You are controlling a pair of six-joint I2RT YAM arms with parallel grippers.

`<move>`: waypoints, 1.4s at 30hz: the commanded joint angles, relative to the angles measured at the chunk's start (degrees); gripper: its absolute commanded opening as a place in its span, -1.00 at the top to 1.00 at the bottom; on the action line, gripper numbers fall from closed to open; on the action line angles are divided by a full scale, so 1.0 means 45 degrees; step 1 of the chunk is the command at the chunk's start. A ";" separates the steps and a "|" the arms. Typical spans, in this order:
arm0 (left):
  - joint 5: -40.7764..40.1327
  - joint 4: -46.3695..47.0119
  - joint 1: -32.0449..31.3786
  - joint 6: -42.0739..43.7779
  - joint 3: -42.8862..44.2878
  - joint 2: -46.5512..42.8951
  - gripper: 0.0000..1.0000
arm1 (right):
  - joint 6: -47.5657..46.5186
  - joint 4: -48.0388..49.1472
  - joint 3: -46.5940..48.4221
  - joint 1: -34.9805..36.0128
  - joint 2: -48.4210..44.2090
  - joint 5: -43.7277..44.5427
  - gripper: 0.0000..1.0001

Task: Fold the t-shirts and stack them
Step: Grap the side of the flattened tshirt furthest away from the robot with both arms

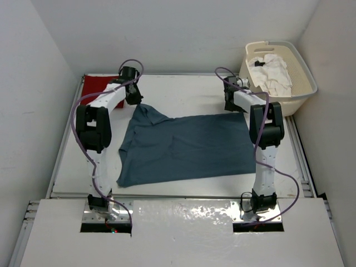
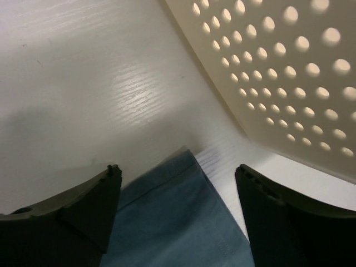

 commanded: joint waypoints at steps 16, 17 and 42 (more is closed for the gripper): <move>0.0128 0.0435 -0.0275 -0.0062 -0.1485 -0.2879 1.00 | 0.1156 0.1742 -0.2914 -0.0101 -0.1237 -0.0222 1.00; 0.0147 0.0474 -0.0275 -0.0062 -0.1601 -0.2977 1.00 | 0.1021 0.1916 -0.2913 -0.0101 -0.1295 -0.0358 1.00; 0.0108 -0.0520 -0.0529 -0.1936 -0.7557 -0.8968 1.00 | -0.0973 0.3773 -0.6779 -0.0101 -0.6392 -0.0868 1.00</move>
